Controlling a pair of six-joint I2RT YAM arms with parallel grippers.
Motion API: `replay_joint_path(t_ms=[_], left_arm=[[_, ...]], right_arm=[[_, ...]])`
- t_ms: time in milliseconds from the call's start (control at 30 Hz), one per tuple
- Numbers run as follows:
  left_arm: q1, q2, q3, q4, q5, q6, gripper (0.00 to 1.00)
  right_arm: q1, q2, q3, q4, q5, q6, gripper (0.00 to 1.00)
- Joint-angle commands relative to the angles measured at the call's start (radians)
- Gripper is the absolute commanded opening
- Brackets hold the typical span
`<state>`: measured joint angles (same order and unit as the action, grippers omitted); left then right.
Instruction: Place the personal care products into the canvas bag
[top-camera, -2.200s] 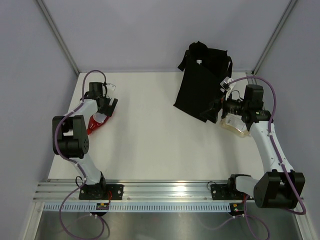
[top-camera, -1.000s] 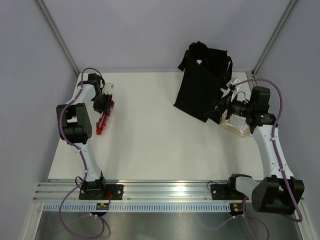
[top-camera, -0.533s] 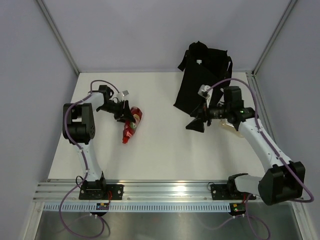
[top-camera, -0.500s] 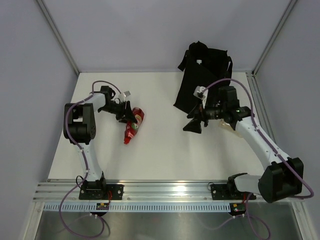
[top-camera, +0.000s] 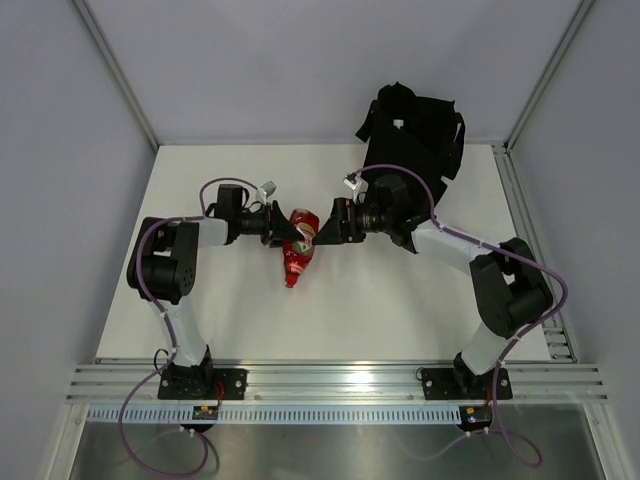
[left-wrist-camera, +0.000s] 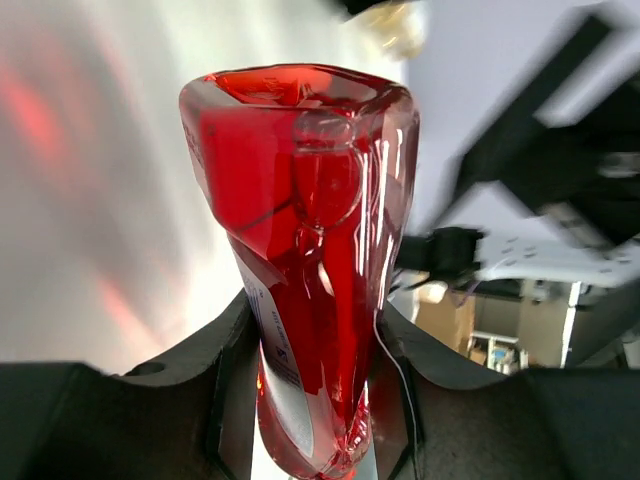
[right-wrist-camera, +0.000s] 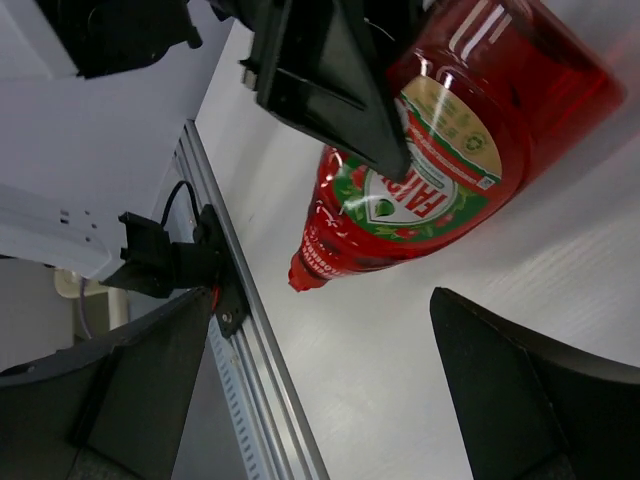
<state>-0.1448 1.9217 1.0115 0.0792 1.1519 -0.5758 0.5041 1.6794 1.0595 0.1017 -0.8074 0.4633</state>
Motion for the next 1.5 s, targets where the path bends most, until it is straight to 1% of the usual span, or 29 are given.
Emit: replay_joint_path(t_ms=[0,33,67,100,167,200,233,267,367,433,467,500,600,700,733,833,867,933,967,1033,1067,1100,1167,1200,1233,1333,1367,1433,1467], left_arm=[[-0.002,-0.096,-0.037,0.73,0.141,-0.485,0.11],[-0.002,-0.092,-0.056,0.846,0.131,-0.654,0.11],[-0.002,-0.066,-0.079,0.954,0.105,-0.739,0.11],[-0.002,-0.047,-0.085,1.181,0.092,-0.916,0.11],[-0.004,0.035,-0.08,1.415,0.037,-1.103,0.11],[-0.006,0.065,-0.073,1.584,0.017,-1.198,0.09],[-0.01,0.078,-0.065,1.585,0.0,-1.255,0.09],[-0.013,0.08,-0.068,1.585,-0.009,-1.248,0.08],[-0.03,0.069,-0.054,1.585,-0.021,-1.243,0.09],[-0.036,0.06,-0.047,1.584,-0.03,-1.25,0.09],[-0.036,0.059,-0.045,1.584,-0.035,-1.253,0.09],[-0.036,0.056,-0.037,1.584,-0.038,-1.254,0.09],[-0.038,0.04,-0.033,1.582,-0.058,-1.26,0.1],[-0.044,0.028,-0.03,1.575,-0.064,-1.257,0.12],[-0.044,0.025,-0.036,1.568,-0.067,-1.247,0.13],[-0.045,0.011,-0.047,1.533,-0.087,-1.208,0.16],[-0.045,0.005,-0.047,1.525,-0.089,-1.201,0.21],[-0.047,-0.004,-0.042,1.496,-0.09,-1.171,0.28],[-0.047,-0.016,-0.037,1.466,-0.086,-1.156,0.37],[-0.048,-0.041,-0.034,1.405,-0.071,-1.087,0.48],[-0.047,-0.056,-0.036,1.327,-0.066,-1.057,0.54],[-0.048,-0.091,-0.034,1.285,-0.061,-0.985,0.64],[-0.047,-0.127,-0.03,1.158,-0.047,-0.916,0.71],[-0.047,-0.156,-0.024,1.113,-0.04,-0.844,0.86],[-0.047,-0.171,-0.018,1.061,-0.025,-0.805,0.99],[-0.044,-0.226,-0.001,0.851,-0.015,-0.644,0.99],[-0.041,-0.239,0.002,0.743,-0.017,-0.606,0.99],[-0.036,-0.271,0.021,0.621,-0.027,-0.472,0.99],[-0.036,-0.283,0.03,0.476,-0.037,-0.423,0.99]], right_arm=[[0.007,0.046,-0.015,0.272,0.048,0.28,0.99],[0.007,0.068,-0.029,0.288,0.057,0.314,0.99],[0.007,0.081,-0.035,0.311,0.06,0.325,0.99],[0.008,0.094,-0.035,0.335,0.06,0.362,1.0],[0.007,0.135,-0.035,0.393,0.034,0.406,1.0],[0.008,0.147,-0.032,0.453,0.028,0.452,1.0],[0.007,0.169,-0.036,0.504,0.019,0.477,0.99],[0.007,0.177,-0.038,0.591,0.014,0.497,1.0],[0.007,0.204,-0.033,0.702,0.028,0.543,0.99],[0.007,0.232,-0.027,0.772,0.031,0.621,1.0],[0.007,0.239,-0.026,0.852,0.03,0.65,1.0],[0.008,0.252,-0.012,0.872,0.028,0.714,0.99],[0.014,0.282,0.02,0.865,0.028,0.758,0.98],[0.017,0.298,0.023,0.92,0.04,0.831,0.91],[0.019,0.299,0.028,0.92,0.037,0.844,0.84],[0.03,0.273,0.02,0.943,0.036,0.867,0.72],[0.031,0.264,0.016,0.937,0.039,0.865,0.61],[0.031,0.24,0.005,0.932,0.039,0.861,0.46],[0.031,0.233,0.004,0.922,0.033,0.851,0.31],[0.03,0.22,0.0,0.92,0.027,0.85,0.17],[0.031,0.215,-0.003,0.918,0.025,0.847,0.0],[0.031,0.203,-0.006,0.918,0.025,0.836,0.0],[0.028,0.191,-0.01,0.917,0.019,0.809,0.0],[0.022,0.174,-0.012,0.917,0.016,0.801,0.0],[0.021,0.168,-0.012,0.917,0.004,0.786,0.0],[0.007,0.128,-0.01,0.885,-0.016,0.721,0.0],[0.002,0.118,-0.01,0.873,-0.022,0.691,0.0],[-0.01,0.088,-0.004,0.85,-0.044,0.649,0.0],[-0.013,0.077,0.006,0.808,-0.052,0.603,0.0]])
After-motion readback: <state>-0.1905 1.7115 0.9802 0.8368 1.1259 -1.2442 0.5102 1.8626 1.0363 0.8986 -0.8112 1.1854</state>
